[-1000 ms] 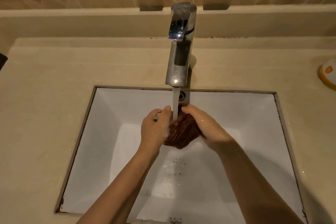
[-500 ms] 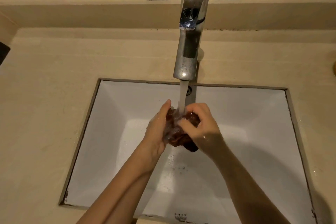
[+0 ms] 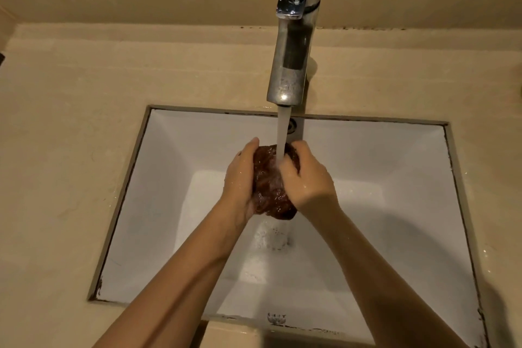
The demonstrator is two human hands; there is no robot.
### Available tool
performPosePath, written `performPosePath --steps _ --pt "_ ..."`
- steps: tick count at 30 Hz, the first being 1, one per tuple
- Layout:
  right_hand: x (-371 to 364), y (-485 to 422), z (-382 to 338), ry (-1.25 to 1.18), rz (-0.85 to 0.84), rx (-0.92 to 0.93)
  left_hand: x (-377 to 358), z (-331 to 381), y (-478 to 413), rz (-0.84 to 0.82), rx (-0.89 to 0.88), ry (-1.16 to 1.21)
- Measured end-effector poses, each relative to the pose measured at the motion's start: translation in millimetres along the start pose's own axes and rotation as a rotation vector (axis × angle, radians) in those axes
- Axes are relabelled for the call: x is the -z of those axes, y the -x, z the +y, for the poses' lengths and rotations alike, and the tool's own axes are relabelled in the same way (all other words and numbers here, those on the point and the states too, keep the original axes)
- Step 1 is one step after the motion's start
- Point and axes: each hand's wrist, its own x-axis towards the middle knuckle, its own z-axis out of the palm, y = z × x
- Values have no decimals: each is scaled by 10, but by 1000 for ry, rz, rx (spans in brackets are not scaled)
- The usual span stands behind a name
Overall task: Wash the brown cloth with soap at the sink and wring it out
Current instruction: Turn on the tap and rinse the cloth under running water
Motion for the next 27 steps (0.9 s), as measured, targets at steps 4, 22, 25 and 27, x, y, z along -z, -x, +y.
performPosePath --steps 4,22,25,27 --pt "25 233 -372 21 168 225 -34 -12 -50 -162 212 274" --pt "-40 223 9 -97 136 313 -53 -193 -21 -28 -10 -19" --pt "-54 12 -78 -73 177 -103 -64 -324 -26 -44 -79 -139" --pt "-123 -85 -47 -126 159 -224 -47 -309 -26 143 -212 -239"
